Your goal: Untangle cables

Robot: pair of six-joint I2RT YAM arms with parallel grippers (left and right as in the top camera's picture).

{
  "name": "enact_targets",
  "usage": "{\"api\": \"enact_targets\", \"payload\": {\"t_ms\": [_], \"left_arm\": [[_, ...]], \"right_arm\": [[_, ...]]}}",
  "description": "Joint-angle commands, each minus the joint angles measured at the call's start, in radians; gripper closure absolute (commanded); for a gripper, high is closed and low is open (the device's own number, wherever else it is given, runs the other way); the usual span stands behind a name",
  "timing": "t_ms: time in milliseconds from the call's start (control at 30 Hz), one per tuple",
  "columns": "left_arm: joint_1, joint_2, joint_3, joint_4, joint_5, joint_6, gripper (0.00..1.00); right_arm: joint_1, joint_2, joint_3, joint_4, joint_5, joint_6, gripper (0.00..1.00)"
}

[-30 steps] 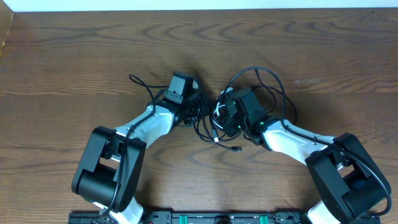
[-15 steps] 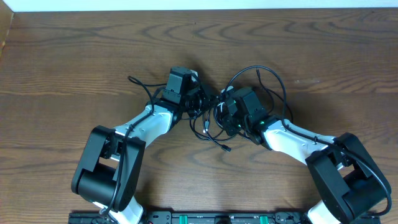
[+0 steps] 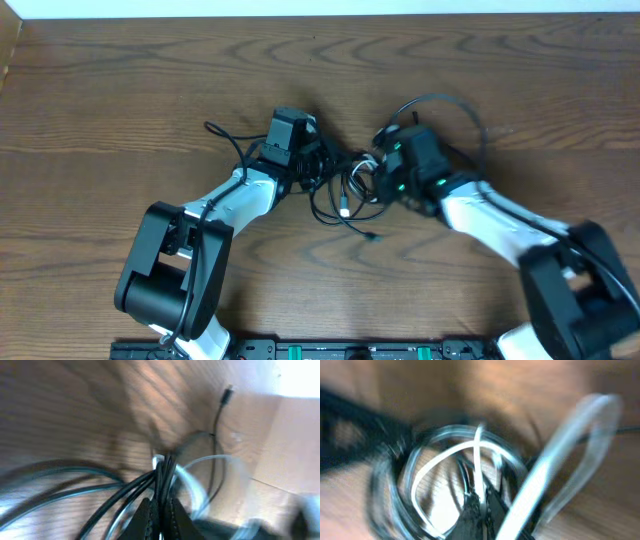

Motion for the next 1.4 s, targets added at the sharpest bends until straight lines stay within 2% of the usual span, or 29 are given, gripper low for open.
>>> {"api": "enact_targets", "payload": {"t_ms": [0,100,233,433,567,667,800,933,1200,1367], "left_arm": [[0.007,0.010,0.002,-0.132,-0.221,0.096,0.92],[0.007,0.010,0.002,-0.223,-0.368,0.096,0.92],[0.007,0.010,0.001,-0.284,-0.481,0.096,0.92],[0.007,0.010,-0.003,-0.296,-0.526,0.104,0.92],[0.007,0.010,-0.005,-0.296,-0.526,0.111,0.92],[0.007,0.010,-0.005,-0.296,-0.525,0.111,0.92],[0.007,0.010,-0.005,-0.296,-0.525,0.111,0.92],[0.007,0.010,-0.005,-0.296,-0.521,0.111,0.92],[0.007,0.010,-0.005,-0.297,-0.516,0.111,0.92],[0.007,0.010,-0.005,-0.296,-0.513,0.111,0.92]], "right_arm": [[-0.134,-0.193,0.101,-0.077,-0.146,0.052,0.99],[-0.232,-0.295,0.121,-0.130,-0.256,0.052,0.99],[-0.372,-0.419,0.121,-0.163,-0.307,0.067,0.99],[-0.564,-0.520,0.121,-0.266,-0.180,0.065,0.99],[-0.606,-0.516,0.121,-0.350,-0.145,0.047,0.99],[-0.601,-0.504,0.120,-0.410,-0.150,0.047,0.99],[-0.552,-0.475,0.118,-0.467,-0.245,0.047,0.76],[-0.425,-0.415,0.100,-0.464,-0.282,0.047,0.63],[-0.239,-0.303,0.100,-0.392,-0.281,0.077,0.58],[-0.164,-0.277,0.100,-0.324,-0.284,0.096,0.42]]}}
